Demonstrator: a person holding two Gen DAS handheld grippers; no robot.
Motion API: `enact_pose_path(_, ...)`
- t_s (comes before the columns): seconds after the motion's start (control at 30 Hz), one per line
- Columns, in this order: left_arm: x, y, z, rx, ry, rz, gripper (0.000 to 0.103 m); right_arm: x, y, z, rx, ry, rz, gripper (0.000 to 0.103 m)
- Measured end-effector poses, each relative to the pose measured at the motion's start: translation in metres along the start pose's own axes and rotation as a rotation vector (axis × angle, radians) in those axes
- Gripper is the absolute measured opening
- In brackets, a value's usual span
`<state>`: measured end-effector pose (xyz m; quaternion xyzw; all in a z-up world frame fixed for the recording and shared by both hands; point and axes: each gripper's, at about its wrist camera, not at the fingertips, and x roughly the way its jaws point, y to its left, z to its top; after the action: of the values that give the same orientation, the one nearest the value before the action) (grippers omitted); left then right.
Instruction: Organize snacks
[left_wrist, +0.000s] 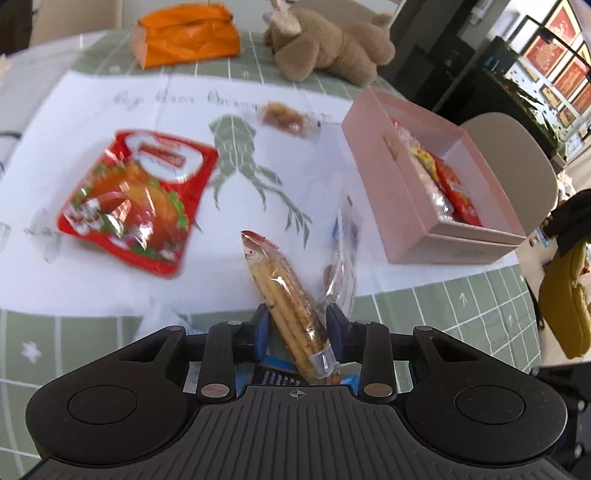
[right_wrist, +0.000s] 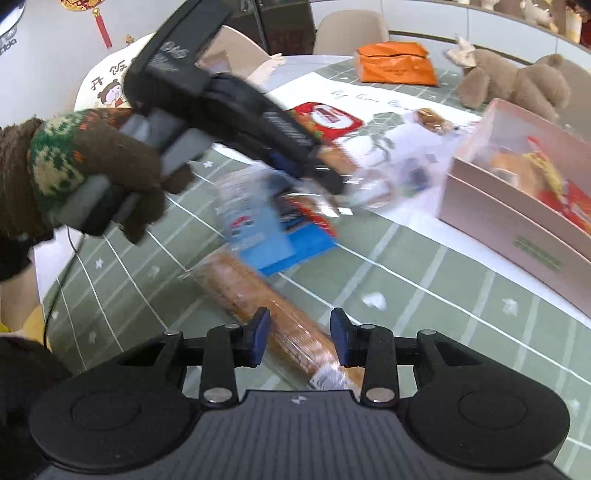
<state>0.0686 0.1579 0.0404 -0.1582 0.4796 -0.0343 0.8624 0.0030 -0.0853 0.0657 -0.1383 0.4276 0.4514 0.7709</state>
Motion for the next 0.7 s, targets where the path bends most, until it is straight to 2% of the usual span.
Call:
enact_pose_path(0.1, -0.017, 0.004, 0.017, -0.039, -0.118, -0.027, 0.035, -0.005, -0.014, -0.006, 0.025, -0.016, -0.076, 0.04)
enact_pose_path(0.17, -0.019, 0.005, 0.041, -0.091, -0.178, -0.043, 0.035, -0.009, -0.023, -0.006, 0.071, -0.029, -0.101, 0.041)
enact_pose_path(0.3, 0.015, 0.004, 0.098, -0.172, -0.165, -0.065, 0.035, -0.016, -0.036, 0.002, 0.145, -0.072, -0.121, 0.045)
enact_pose_path(0.37, 0.039, 0.009, 0.123, -0.236, -0.15, -0.024, 0.035, -0.018, -0.04, 0.005, 0.17, -0.092, -0.129, 0.051)
enact_pose_path(0.47, 0.075, 0.02, 0.154, -0.344, -0.159, 0.039, 0.035, -0.016, -0.047, 0.007, 0.19, -0.086, -0.158, 0.053)
enact_pose_path(0.53, 0.097, 0.02, 0.168, -0.324, -0.157, 0.057, 0.035, -0.014, -0.05, 0.005, 0.2, -0.078, -0.192, 0.053)
enact_pose_path(0.63, 0.125, 0.014, 0.176, -0.203, -0.11, 0.099, 0.035, -0.012, -0.059, 0.004, 0.219, -0.073, -0.217, 0.053)
enact_pose_path(0.7, 0.128, 0.011, 0.17, -0.107, -0.115, 0.084, 0.034, -0.007, -0.065, 0.005, 0.232, -0.066, -0.234, 0.053)
